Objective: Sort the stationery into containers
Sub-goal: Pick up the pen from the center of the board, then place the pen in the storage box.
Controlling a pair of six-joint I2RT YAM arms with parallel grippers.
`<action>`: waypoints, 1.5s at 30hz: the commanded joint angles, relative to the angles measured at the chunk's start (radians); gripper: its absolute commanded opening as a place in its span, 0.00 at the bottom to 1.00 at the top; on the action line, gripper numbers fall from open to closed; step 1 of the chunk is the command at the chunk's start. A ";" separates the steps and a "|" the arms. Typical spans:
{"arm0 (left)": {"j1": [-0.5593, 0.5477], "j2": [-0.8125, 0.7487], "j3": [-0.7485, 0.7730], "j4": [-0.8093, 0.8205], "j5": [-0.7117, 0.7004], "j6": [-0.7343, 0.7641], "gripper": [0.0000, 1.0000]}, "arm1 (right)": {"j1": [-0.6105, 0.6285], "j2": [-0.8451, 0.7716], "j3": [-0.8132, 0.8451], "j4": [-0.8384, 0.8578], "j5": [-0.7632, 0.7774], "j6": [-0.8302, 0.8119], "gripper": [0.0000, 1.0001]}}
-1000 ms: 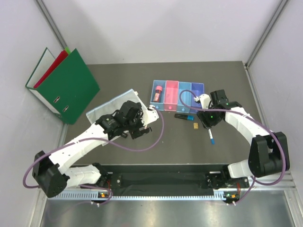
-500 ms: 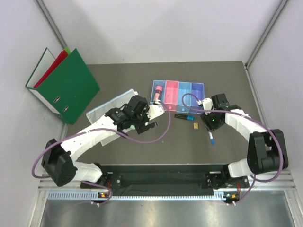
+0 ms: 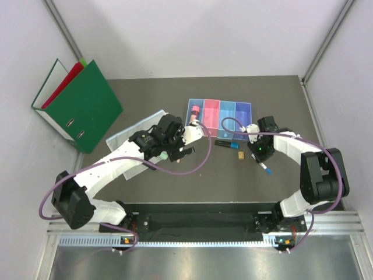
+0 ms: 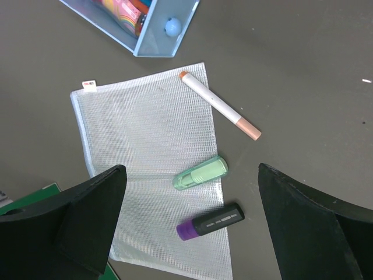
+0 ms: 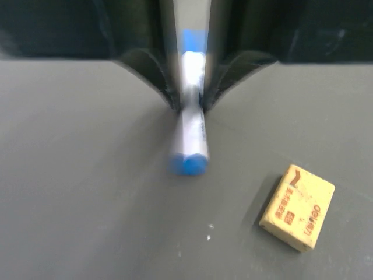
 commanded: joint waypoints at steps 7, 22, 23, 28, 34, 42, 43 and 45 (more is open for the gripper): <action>0.006 0.004 0.065 0.015 -0.017 0.010 0.99 | -0.010 0.046 -0.006 0.038 0.001 -0.017 0.00; 0.017 -0.036 0.003 0.024 -0.026 -0.048 0.99 | -0.009 -0.158 0.202 -0.152 -0.011 0.024 0.00; 0.020 -0.045 0.000 0.021 -0.020 -0.054 0.99 | -0.009 -0.167 0.231 -0.165 -0.011 0.032 0.00; 0.022 -0.059 -0.038 0.021 0.001 -0.069 0.99 | -0.009 -0.192 0.339 -0.143 -0.023 0.108 0.00; 0.022 -0.014 -0.044 0.024 0.032 -0.082 0.99 | -0.009 -0.077 0.474 0.036 -0.029 0.269 0.00; 0.029 0.099 -0.017 0.053 0.073 -0.132 0.99 | -0.004 0.171 0.687 0.104 -0.040 0.360 0.00; 0.031 0.111 -0.015 0.063 0.082 -0.137 0.99 | -0.006 0.205 0.701 0.111 -0.049 0.362 0.00; 0.040 0.148 -0.006 0.075 0.089 -0.151 0.99 | -0.006 0.239 0.744 0.116 -0.060 0.366 0.00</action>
